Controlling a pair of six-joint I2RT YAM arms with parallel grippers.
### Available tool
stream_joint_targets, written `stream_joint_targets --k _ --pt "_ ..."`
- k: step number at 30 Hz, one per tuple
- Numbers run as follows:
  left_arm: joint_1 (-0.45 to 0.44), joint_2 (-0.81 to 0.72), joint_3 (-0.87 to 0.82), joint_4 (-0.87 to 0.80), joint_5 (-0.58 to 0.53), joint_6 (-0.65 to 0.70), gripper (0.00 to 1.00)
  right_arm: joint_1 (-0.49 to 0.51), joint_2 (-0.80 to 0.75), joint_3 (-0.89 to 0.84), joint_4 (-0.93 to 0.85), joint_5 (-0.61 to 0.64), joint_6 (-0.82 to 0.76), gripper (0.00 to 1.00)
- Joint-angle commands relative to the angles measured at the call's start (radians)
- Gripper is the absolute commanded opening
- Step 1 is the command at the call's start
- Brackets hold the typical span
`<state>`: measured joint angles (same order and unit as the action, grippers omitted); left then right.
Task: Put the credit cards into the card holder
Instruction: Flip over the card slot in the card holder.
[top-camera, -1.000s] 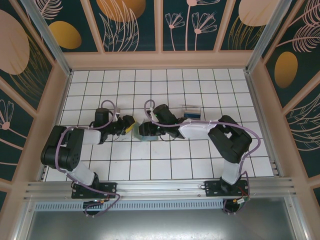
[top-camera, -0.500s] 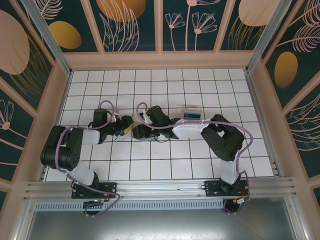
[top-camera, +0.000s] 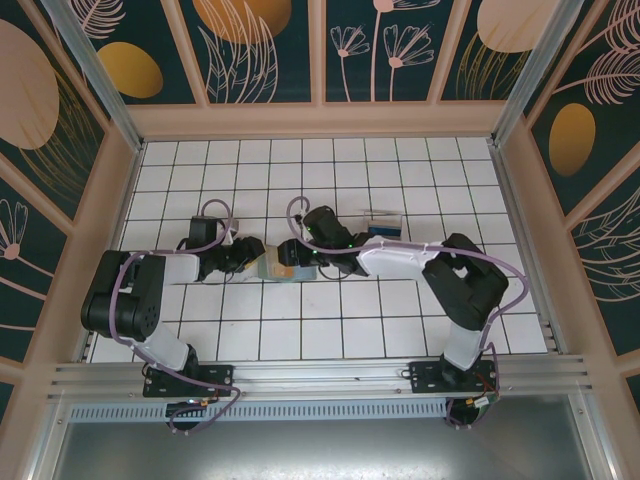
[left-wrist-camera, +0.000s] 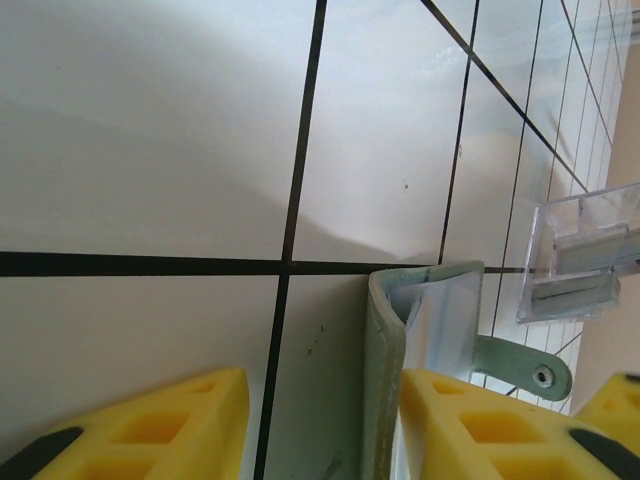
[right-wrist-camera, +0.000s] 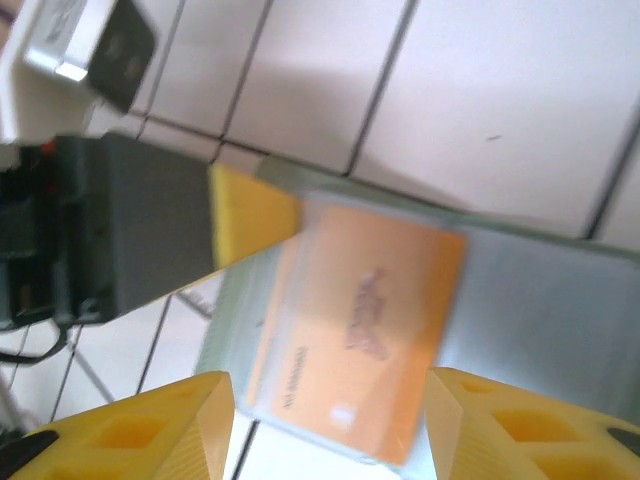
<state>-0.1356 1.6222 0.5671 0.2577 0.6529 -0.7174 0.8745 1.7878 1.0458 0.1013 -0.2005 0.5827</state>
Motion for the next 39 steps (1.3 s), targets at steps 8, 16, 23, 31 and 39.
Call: stream_joint_targets --k 8,16,23,31,39 --pt "0.008 0.033 0.018 -0.051 -0.036 0.047 0.41 -0.039 0.026 -0.044 -0.102 0.029 0.116 0.50" --pt "0.008 0.039 0.014 -0.049 -0.035 0.050 0.40 -0.037 0.043 -0.020 -0.106 0.013 0.106 0.38" --pt "0.008 0.048 0.013 -0.041 -0.034 0.050 0.37 -0.037 0.070 0.003 -0.156 0.048 0.105 0.41" --pt "0.008 0.055 0.009 -0.025 -0.028 0.038 0.36 -0.034 0.078 -0.005 -0.120 0.014 0.104 0.40" --pt "0.008 0.057 0.000 -0.009 -0.018 0.031 0.30 -0.034 0.081 -0.007 -0.072 -0.026 0.092 0.36"
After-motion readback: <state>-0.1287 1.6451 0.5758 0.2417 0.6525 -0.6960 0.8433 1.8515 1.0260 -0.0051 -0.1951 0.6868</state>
